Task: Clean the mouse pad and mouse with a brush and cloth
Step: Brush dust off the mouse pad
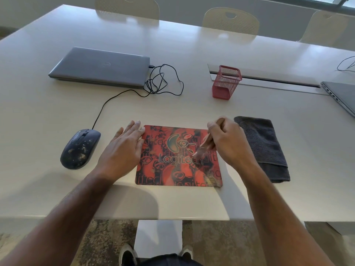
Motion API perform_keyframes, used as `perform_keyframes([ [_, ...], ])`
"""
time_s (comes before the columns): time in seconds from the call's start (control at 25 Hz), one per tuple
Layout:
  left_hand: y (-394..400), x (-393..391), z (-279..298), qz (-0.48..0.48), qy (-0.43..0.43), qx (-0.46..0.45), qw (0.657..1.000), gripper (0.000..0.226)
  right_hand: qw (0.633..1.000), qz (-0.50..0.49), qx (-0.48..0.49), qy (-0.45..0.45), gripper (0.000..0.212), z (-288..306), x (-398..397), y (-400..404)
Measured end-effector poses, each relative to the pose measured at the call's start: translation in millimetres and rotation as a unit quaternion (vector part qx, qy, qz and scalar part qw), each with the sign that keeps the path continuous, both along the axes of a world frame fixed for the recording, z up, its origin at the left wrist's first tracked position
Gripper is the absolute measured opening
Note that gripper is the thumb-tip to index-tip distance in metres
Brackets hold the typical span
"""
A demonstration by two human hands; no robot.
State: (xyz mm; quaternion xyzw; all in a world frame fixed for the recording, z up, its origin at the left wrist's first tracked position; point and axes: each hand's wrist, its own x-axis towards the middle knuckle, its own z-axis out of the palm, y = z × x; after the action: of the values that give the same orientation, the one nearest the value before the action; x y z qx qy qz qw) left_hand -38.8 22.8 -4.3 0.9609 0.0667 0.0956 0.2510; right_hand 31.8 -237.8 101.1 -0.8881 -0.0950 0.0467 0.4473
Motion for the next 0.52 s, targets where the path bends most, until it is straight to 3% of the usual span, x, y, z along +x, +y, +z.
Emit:
perform_keyframes([
  [0.12,0.5,0.4,-0.4,0.001,0.001,-0.001,1.000,0.048,0.997,-0.038,0.067,-0.011,0.016,-4.4,1.8,1.1],
  [0.4,1.2,0.9,-0.9,-0.004,0.006,-0.001,1.000,0.049,1.000,0.007,0.005,0.013,0.018,-0.2,-7.9,-1.2],
  [0.52,1.8,0.7,-0.9,-0.005,0.006,-0.001,1.000,0.049,0.999,-0.011,0.048,0.002,0.014,-1.0,-5.3,-1.0],
])
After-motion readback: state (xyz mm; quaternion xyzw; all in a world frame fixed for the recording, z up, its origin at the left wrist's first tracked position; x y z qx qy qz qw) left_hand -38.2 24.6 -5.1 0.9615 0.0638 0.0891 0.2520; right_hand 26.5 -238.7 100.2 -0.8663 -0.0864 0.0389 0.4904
